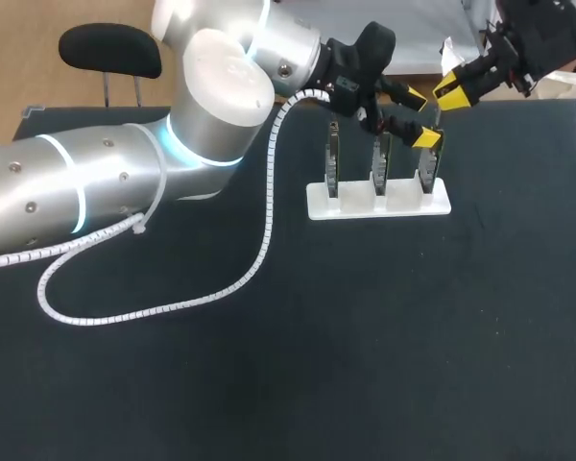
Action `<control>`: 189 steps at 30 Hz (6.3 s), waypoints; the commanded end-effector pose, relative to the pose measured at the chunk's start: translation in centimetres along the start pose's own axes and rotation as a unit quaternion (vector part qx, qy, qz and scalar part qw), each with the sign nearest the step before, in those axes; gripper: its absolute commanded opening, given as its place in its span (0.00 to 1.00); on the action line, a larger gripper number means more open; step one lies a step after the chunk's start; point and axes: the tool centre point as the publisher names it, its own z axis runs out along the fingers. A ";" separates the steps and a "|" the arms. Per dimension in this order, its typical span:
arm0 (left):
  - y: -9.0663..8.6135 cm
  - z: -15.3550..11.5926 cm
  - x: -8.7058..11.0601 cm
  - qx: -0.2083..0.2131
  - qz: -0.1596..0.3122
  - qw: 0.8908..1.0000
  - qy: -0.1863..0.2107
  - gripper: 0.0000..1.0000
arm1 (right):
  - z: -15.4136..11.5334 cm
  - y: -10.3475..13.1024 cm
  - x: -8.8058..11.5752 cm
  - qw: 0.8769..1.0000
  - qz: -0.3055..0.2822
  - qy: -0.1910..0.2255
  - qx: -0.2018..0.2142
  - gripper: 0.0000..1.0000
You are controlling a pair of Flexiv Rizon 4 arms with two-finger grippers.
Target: Pick up the optical module with the left hand, and insert it into the network port with the right hand.
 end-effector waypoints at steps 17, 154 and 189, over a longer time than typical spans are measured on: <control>0.0 0.1 0.0 0.000 0.000 1.000 0.000 1.00 | 0.5 0.7 0.3 1.000 0.006 0.010 0.012 0.00; 0.0 0.1 0.0 0.000 0.000 1.000 0.000 1.00 | 0.2 0.5 0.8 0.999 0.034 -0.013 0.035 0.38; 0.0 0.1 0.0 0.000 0.000 1.000 0.000 1.00 | -3.3 0.7 -0.2 0.997 0.020 -0.042 0.068 0.00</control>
